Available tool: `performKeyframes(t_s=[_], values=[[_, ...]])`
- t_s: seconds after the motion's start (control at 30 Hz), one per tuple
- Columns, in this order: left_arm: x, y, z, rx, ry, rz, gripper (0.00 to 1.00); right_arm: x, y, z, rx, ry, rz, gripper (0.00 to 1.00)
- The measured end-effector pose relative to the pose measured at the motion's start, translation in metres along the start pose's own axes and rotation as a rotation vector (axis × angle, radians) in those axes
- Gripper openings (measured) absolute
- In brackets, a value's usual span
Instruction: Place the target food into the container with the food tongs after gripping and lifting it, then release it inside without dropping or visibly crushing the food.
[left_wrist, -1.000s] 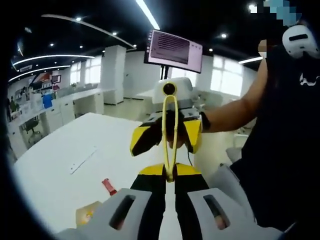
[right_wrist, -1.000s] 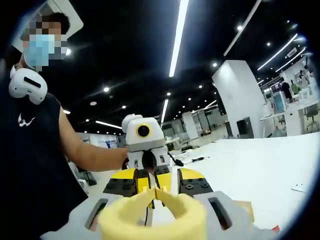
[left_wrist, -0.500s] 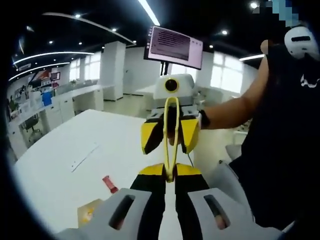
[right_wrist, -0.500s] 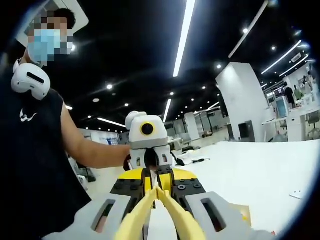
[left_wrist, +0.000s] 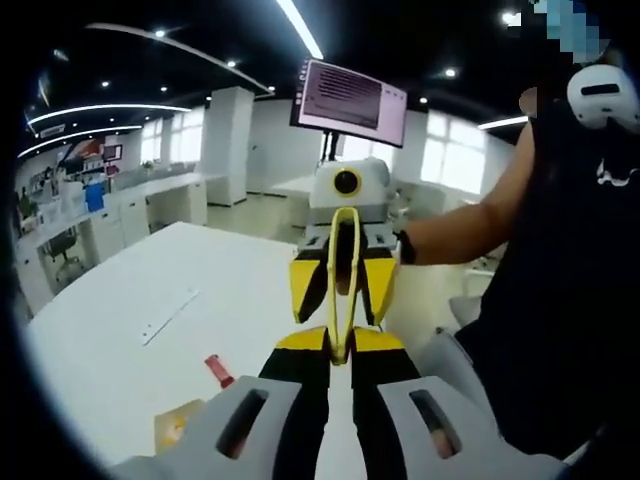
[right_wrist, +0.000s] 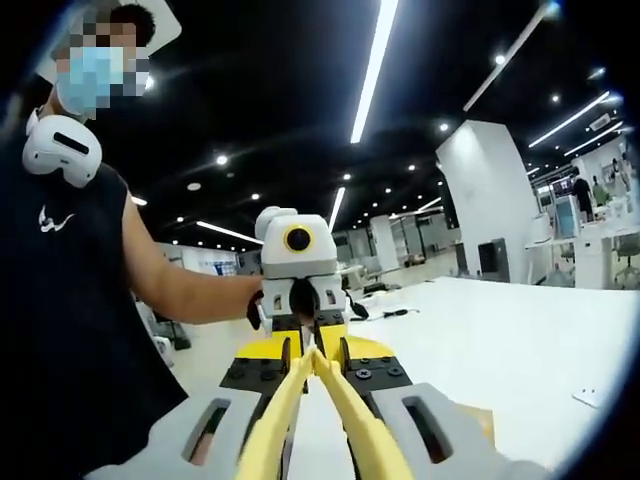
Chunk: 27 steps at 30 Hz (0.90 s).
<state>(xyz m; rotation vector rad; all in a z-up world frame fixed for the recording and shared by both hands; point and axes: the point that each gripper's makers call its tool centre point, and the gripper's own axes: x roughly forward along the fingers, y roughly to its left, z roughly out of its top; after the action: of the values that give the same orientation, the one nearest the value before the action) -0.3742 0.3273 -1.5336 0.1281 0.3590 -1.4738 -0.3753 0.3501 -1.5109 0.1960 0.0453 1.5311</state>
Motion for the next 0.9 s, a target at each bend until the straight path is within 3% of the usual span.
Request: performKeyframes(t_s=[0.23,0.37,0.67,0.73,0.83,0.9], values=[[0.000,-0.001,-0.003,0.001,0.000,-0.004,0.03,0.002,0.000,-0.003,0.027,0.006,-0.004,0.18],[0.003,-0.001,-0.009,-0.001,0.002,-0.007,0.05,0.002,0.000,-0.008,0.026,0.062,-0.007,0.19],[0.010,0.008,-0.007,0.049,-0.056,0.058,0.17,-0.004,-0.008,-0.009,0.024,0.127,-0.033,0.22],[0.009,0.011,-0.006,0.047,-0.061,0.073,0.24,-0.006,-0.012,-0.006,0.005,0.134,-0.048,0.23],[0.006,0.022,-0.008,0.040,-0.075,0.142,0.53,-0.012,-0.023,0.002,-0.015,0.140,-0.083,0.23],[0.000,0.028,-0.013,0.034,-0.075,0.178,0.63,-0.017,-0.031,0.004,-0.026,0.149,-0.103,0.24]])
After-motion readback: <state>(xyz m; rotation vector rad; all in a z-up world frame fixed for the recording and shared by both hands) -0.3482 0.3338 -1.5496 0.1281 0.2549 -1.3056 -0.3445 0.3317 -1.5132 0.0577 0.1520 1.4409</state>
